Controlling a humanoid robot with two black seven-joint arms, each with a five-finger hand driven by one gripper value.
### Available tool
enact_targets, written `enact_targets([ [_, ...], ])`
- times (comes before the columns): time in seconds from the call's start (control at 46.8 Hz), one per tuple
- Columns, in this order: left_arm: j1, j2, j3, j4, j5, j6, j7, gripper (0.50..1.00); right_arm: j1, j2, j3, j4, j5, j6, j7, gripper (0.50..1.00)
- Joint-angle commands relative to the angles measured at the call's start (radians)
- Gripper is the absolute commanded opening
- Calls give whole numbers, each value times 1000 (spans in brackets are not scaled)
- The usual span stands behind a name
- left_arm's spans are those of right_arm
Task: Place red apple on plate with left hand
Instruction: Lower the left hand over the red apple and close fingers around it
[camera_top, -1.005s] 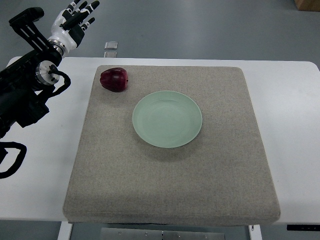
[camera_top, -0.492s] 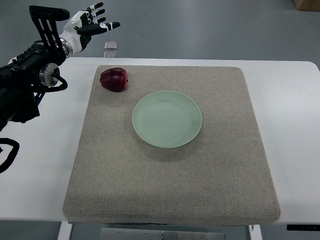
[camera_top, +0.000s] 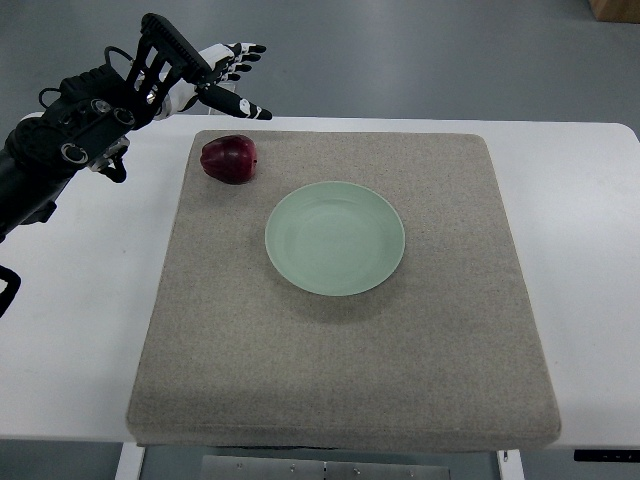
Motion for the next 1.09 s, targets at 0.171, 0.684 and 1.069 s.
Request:
enact_targets([
  [0.171, -68, 14, 239, -11, 8, 1, -18, 979, 0, 0, 0, 0, 0, 0, 0, 964],
  [0.684, -88, 37, 297, -54, 193, -67, -53, 979, 0, 0, 0, 0, 0, 0, 0, 964],
  [1.069, -66, 37, 299, -43, 316, -50, -53, 969, 0, 0, 0, 0, 0, 0, 0, 964],
])
